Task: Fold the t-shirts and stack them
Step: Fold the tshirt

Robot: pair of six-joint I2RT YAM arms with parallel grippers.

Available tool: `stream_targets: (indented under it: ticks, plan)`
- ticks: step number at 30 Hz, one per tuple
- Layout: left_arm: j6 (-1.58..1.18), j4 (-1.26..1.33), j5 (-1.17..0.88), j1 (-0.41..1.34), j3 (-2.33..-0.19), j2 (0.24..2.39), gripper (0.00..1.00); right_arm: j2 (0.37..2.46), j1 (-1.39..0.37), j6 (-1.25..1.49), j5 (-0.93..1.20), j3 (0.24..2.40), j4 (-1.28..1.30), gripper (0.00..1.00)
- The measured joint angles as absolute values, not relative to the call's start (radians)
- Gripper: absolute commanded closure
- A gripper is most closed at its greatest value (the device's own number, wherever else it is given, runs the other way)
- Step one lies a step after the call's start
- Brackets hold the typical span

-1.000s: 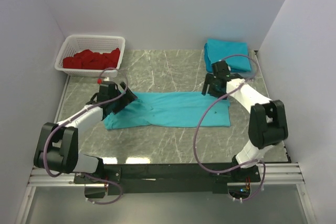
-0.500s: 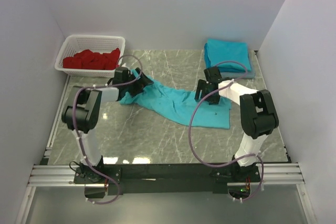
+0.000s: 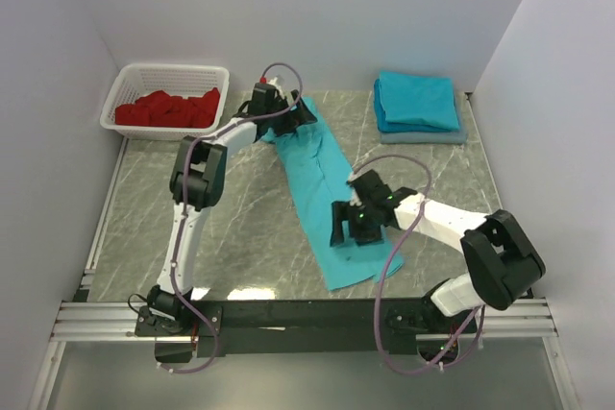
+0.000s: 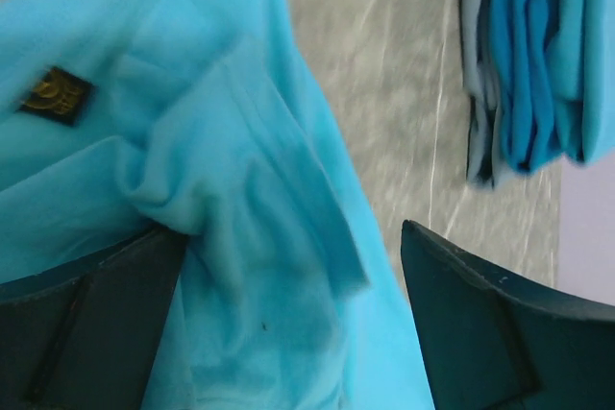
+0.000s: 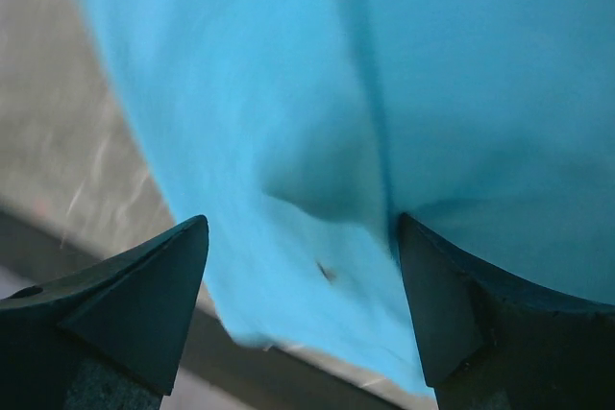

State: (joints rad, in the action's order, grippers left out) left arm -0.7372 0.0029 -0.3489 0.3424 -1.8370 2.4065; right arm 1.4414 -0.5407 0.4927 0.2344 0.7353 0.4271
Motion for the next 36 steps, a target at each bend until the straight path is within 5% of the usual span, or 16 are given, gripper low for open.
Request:
stream_targets:
  ticks: [13,22,31,36]
  plan:
    - [-0.704,-0.103,-0.434,0.342,-2.288,2.672,0.00,1.544,-0.838,0.402,0.509,0.860,0.389,0.12]
    - [-0.716,0.048,-0.534,0.305,-2.371,2.764,0.01,1.526,-0.843,0.430,0.329,0.934,0.441,0.10]
    - [-0.622,0.077,-0.546,0.281,-2.378,2.725,0.01,1.330,-0.642,0.480,0.159,0.914,0.498,0.08]
    - [-0.570,0.033,-0.553,0.288,-2.186,2.472,0.01,1.242,-0.497,0.490,0.100,0.852,0.509,0.07]
